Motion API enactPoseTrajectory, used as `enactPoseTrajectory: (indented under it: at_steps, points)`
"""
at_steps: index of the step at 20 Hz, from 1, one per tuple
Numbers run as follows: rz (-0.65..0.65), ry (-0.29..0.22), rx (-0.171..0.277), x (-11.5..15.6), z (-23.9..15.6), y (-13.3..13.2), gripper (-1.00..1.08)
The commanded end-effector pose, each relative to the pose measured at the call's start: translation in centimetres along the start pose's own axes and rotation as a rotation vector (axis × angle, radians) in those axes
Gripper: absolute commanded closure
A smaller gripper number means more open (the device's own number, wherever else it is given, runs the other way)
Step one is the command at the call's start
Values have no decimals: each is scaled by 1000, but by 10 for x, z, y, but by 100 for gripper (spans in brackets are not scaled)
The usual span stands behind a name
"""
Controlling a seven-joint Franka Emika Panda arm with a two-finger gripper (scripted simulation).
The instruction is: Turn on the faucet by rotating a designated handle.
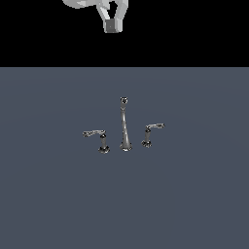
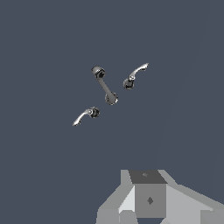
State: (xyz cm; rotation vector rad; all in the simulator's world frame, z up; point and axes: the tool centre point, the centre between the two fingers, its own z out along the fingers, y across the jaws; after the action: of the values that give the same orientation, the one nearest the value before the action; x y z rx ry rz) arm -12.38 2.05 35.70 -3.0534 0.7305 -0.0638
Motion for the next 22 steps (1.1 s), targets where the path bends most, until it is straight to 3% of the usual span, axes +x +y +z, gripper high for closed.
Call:
enactPoseTrajectory:
  at_steps: [1,22]
  points:
    - [59,-2,0,14,19,-4,108]
    - [530,-18,-16,133,169,1,108]
